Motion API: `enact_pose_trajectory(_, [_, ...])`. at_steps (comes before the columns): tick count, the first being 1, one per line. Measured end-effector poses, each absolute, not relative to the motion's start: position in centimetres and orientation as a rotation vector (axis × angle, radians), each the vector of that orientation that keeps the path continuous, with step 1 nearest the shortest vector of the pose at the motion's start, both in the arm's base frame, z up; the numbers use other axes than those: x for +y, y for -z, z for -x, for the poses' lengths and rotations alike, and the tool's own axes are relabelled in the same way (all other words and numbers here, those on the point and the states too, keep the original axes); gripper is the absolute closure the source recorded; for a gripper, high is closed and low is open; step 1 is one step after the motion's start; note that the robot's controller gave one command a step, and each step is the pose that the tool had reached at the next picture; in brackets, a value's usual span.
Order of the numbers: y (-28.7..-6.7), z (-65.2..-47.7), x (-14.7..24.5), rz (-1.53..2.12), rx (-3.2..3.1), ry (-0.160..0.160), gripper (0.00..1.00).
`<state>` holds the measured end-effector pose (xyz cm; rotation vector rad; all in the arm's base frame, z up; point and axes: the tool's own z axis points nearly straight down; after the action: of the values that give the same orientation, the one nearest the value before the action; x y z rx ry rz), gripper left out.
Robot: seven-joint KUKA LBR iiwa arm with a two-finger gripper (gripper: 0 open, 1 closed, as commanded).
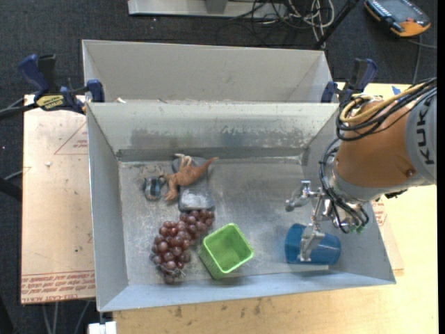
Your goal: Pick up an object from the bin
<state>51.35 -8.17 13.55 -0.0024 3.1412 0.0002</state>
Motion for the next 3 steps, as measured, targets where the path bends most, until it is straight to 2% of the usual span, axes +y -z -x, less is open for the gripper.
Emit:
enact_pose_trajectory(1, [-13.5,-51.4,-8.2,0.002,3.141,0.0,0.0])
enact_pose_trajectory(2, [-7.7,-50.8,-7.9,0.745,3.058,-0.009,1.0])
enact_pose_trajectory(3, [-7.7,-50.9,-7.9,0.745,3.055,-0.007,1.0])
